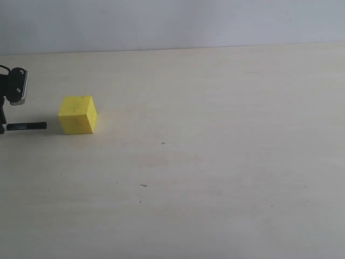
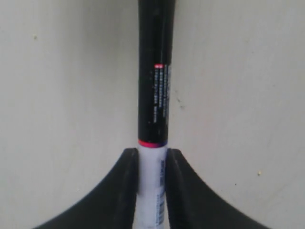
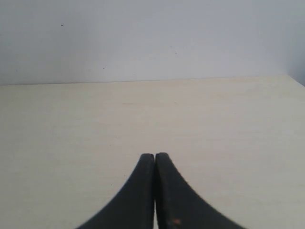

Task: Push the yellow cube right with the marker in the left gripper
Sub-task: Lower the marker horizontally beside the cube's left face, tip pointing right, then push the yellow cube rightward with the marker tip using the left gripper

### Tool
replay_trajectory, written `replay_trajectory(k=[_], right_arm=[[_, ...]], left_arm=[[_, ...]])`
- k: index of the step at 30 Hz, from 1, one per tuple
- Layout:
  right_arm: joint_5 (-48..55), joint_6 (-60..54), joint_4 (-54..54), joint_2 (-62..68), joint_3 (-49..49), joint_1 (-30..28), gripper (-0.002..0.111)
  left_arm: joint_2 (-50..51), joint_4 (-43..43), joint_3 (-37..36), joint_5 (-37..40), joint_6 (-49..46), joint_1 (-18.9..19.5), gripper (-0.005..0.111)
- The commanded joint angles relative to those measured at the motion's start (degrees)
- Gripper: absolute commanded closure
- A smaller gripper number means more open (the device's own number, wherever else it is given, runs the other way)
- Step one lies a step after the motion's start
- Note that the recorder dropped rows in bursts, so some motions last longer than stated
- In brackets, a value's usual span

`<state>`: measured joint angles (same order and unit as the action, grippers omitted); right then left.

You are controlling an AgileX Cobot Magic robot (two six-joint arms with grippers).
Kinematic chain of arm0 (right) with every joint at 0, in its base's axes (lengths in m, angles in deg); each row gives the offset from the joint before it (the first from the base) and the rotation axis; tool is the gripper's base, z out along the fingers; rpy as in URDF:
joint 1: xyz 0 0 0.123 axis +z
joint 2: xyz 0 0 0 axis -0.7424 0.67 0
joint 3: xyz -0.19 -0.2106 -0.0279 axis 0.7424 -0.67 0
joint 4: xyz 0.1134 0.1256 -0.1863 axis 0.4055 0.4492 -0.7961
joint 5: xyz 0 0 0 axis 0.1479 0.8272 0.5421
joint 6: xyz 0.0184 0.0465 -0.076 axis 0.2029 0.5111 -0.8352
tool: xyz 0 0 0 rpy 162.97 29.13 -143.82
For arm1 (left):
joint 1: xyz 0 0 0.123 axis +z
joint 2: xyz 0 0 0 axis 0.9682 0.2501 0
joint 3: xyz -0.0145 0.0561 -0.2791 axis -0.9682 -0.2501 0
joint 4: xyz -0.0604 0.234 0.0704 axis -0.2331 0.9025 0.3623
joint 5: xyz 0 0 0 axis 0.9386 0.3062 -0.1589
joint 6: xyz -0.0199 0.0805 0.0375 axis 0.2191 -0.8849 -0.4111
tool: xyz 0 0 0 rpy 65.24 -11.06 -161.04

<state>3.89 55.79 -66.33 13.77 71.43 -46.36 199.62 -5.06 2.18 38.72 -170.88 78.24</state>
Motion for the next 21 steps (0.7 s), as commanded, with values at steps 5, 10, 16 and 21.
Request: replay_trajectory(k=[5,10,16,21], right_arm=[[-0.09,-0.10,-0.21,-0.36,-0.26,-0.23,0.108],[-0.09,-0.10,-0.21,-0.36,-0.26,-0.23,0.108],[-0.09,-0.10,-0.21,-0.36,-0.26,-0.23,0.108],[-0.09,-0.10,-0.21,-0.36,-0.26,-0.23,0.108]], left_arm=[[1.75,-0.65,0.30,-5.69,-0.72,0.16,0.107],[1.75,-1.35,0.30,-7.99,-0.84,-0.38,0.107],[1.75,-4.76,0.30,-7.99,-3.56,-5.60,0.107],[1.75,-4.76,0.30,-8.57,-1.98,-10.71,0.107]])
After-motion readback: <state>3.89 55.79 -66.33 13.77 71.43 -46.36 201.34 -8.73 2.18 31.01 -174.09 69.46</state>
